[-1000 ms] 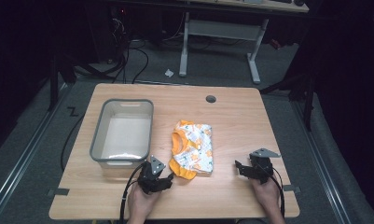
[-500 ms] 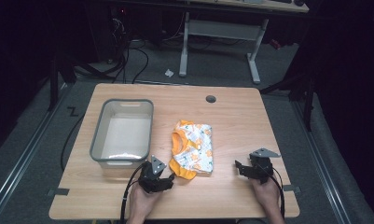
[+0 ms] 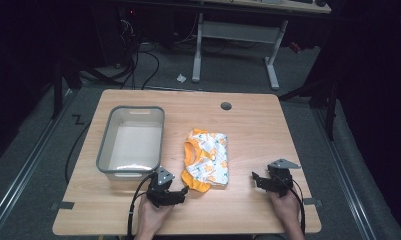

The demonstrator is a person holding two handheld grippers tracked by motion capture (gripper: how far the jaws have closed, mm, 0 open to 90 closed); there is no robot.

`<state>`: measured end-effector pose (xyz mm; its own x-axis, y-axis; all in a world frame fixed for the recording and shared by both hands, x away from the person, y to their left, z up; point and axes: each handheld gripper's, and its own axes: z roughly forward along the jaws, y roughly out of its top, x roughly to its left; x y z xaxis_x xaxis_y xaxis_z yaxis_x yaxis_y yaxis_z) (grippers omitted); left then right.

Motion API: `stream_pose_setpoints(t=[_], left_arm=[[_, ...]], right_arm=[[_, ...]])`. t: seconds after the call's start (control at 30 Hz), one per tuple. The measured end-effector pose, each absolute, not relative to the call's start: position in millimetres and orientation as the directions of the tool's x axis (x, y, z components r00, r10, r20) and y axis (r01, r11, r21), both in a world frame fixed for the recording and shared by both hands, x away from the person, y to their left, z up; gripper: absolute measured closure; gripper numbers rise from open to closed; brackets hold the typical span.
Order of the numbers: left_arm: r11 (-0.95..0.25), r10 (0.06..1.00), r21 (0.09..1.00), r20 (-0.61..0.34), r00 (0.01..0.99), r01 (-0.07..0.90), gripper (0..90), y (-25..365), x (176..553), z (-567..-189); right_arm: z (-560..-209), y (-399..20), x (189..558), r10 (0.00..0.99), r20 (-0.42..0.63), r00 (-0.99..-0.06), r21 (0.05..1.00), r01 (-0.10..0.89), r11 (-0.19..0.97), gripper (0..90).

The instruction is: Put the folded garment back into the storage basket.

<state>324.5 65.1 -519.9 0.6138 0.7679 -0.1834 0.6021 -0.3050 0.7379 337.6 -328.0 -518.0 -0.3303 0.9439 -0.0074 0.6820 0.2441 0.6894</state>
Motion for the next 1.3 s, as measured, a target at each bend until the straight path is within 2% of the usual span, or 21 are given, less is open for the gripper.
stream_pose_setpoints(t=[0.47,1.1,1.3], left_arm=[[-0.278,0.740,0.747,-0.235,0.630,0.605,20.0,66,323,-506],[-0.322,0.734,0.745,-0.192,0.651,0.584,19.3,39,346,-476],[-0.305,0.737,0.753,-0.200,0.645,0.582,19.2,32,359,-467]], right_arm=[[-518,-328,337,0.944,-0.008,-0.330,0.690,0.682,0.244,28.0],[-518,-328,337,0.943,-0.009,-0.331,0.690,0.681,0.246,28.0],[-518,-328,337,0.944,-0.008,-0.330,0.690,0.681,0.245,27.9]])
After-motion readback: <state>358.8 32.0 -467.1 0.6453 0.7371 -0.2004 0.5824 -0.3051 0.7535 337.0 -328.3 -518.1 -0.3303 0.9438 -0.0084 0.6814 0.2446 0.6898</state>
